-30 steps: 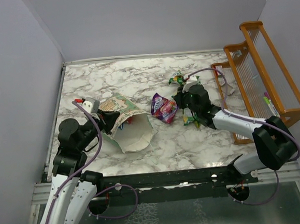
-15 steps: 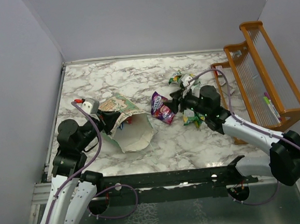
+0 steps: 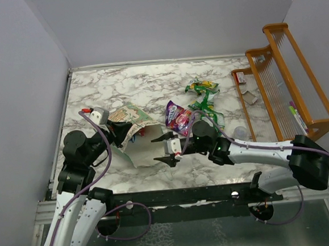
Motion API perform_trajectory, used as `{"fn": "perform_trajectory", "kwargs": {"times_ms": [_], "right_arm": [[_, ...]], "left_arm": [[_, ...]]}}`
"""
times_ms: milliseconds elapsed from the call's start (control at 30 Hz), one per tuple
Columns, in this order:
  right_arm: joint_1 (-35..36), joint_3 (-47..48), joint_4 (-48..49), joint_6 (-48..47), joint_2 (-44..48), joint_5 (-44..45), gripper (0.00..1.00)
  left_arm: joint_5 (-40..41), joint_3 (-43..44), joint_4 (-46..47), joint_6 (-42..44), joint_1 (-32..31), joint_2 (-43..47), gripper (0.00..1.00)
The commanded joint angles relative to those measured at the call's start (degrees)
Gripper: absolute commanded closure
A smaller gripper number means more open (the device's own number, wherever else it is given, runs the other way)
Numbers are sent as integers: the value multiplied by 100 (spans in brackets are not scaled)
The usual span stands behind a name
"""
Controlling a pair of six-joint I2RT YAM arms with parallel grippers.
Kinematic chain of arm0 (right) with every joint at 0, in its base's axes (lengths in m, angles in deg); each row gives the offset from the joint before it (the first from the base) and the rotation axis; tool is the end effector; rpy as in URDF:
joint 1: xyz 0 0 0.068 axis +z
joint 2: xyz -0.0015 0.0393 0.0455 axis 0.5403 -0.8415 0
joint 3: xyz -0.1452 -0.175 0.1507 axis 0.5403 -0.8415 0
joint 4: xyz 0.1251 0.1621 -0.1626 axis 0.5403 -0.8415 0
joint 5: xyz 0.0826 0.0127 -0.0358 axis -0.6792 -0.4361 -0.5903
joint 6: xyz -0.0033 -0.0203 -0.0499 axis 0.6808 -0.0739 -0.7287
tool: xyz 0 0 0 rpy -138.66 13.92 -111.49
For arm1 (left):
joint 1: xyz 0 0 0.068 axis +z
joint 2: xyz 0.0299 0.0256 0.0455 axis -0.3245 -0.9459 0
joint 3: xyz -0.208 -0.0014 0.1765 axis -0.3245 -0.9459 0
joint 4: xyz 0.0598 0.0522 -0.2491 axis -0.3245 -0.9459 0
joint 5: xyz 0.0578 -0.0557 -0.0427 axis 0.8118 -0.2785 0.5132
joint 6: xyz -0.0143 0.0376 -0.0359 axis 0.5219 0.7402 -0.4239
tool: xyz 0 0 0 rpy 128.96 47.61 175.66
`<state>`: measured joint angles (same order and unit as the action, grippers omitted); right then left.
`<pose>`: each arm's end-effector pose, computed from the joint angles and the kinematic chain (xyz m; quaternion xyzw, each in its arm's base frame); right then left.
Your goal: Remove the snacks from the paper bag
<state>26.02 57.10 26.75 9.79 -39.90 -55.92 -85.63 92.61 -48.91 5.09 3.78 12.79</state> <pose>0.1330 0.2536 0.2518 -0.6343 0.4143 0.3527 0.5493 0.1168 -0.0474 0.3417 0.1516 0.7055 -0.3280 0.6096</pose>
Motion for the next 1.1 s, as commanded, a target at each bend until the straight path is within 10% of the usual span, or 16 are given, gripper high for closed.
{"fn": "perform_trajectory", "kwargs": {"times_ms": [0, 1067], "right_arm": [[86, 307, 108, -1525, -568, 208, 33], [144, 3058, 1292, -3626, -4489, 1925, 28]], "left_arm": [[88, 192, 178, 1, -22, 28, 100], [184, 358, 135, -121, -15, -54, 100]]}}
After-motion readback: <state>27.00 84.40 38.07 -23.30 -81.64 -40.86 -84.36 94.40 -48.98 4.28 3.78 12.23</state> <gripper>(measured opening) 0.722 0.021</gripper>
